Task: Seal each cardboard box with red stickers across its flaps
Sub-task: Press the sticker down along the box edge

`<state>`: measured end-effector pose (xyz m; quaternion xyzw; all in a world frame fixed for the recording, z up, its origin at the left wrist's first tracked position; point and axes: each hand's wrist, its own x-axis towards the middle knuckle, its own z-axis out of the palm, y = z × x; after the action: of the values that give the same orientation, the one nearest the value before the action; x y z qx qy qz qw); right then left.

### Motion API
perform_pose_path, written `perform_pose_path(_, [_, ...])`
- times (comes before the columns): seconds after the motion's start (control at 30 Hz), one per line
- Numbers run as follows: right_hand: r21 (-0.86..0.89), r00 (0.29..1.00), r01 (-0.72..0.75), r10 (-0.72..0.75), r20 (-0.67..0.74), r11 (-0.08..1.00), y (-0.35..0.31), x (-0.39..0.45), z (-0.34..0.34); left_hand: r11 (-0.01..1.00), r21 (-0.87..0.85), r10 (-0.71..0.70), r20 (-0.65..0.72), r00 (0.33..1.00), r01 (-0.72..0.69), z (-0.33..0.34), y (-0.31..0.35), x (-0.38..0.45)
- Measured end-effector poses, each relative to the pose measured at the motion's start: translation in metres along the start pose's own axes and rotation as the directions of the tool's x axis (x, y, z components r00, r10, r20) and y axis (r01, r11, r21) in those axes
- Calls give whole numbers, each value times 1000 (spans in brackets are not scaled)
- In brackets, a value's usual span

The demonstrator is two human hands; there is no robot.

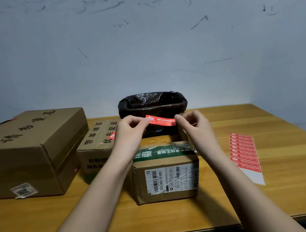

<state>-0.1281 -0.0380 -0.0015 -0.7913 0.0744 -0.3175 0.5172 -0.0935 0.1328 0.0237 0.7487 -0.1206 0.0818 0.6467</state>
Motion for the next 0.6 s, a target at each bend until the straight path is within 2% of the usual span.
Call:
perform_pose_path(0.17, [-31,1000,10,-9,26,999,-2,-1,5,996,-82,-47,-18,999,45,1,0,-6])
perform_pose_path(0.4, [28,998,60,-60,31,998,-12,-2,8,998,-43,-51,-38,998,50,-1,-5,-8])
perform_pose_path(0.5, [-16,995,89,-88,49,996,-12,-8,7,987,158,52,-111,992,-34,-3,-11,-8])
perform_pose_path(0.6, [-111,994,100,-94,63,989,-11,-13,6,879,462,206,-145,968,-118,-5,-15,-13])
